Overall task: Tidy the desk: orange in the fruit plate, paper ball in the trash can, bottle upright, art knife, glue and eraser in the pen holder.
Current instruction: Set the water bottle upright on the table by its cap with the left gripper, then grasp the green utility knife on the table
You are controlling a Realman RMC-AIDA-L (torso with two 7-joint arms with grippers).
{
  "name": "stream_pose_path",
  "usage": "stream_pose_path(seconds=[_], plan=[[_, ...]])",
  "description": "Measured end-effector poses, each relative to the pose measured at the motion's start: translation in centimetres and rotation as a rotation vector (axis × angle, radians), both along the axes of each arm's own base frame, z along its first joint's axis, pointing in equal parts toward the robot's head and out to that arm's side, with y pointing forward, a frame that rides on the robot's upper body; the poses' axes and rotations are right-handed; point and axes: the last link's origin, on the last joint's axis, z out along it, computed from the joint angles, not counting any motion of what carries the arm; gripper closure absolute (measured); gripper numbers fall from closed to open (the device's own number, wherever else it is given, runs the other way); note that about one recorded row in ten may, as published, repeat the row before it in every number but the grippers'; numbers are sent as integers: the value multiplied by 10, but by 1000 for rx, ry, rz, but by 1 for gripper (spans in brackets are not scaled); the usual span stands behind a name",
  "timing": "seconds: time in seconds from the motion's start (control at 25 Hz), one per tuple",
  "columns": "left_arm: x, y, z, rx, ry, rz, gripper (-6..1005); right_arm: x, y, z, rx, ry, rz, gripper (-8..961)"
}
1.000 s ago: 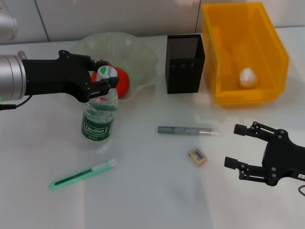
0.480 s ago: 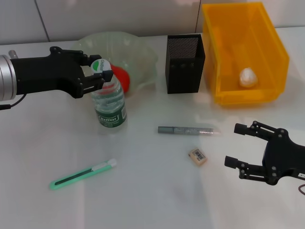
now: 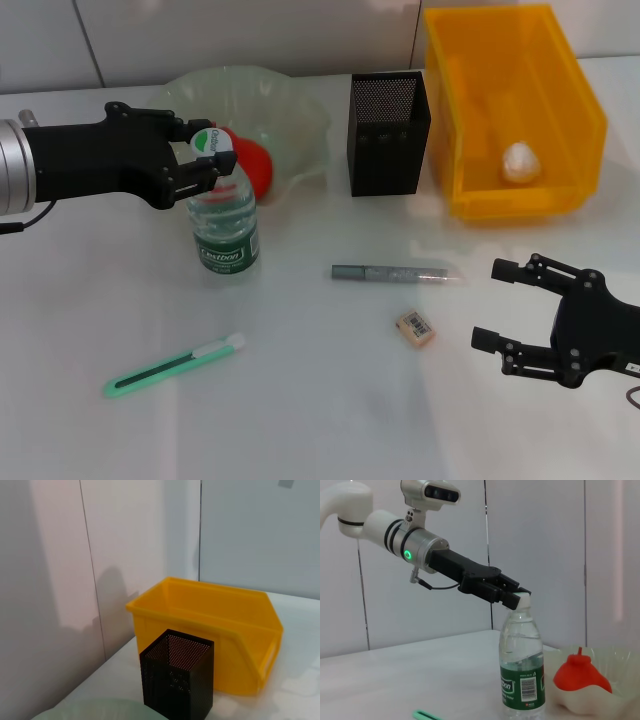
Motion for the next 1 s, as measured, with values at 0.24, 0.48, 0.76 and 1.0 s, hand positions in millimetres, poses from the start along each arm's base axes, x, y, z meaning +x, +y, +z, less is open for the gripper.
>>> stream_pose_path(seconds=[0.24,0.48,0.76,1.0], plan=[[1,0,0,-11,-19,26,517,0,0,0,0,0,0,137],[3,-1,4,-5,-56,34,512,0,-1,0,-2,4,0,137],[7,-3,5,-10,-51,11,390,1,-4,-1,-3,8,-4,138],[22,-16,26,27,-19,-56,240,1,-6,-1,-4,11,-7,138]])
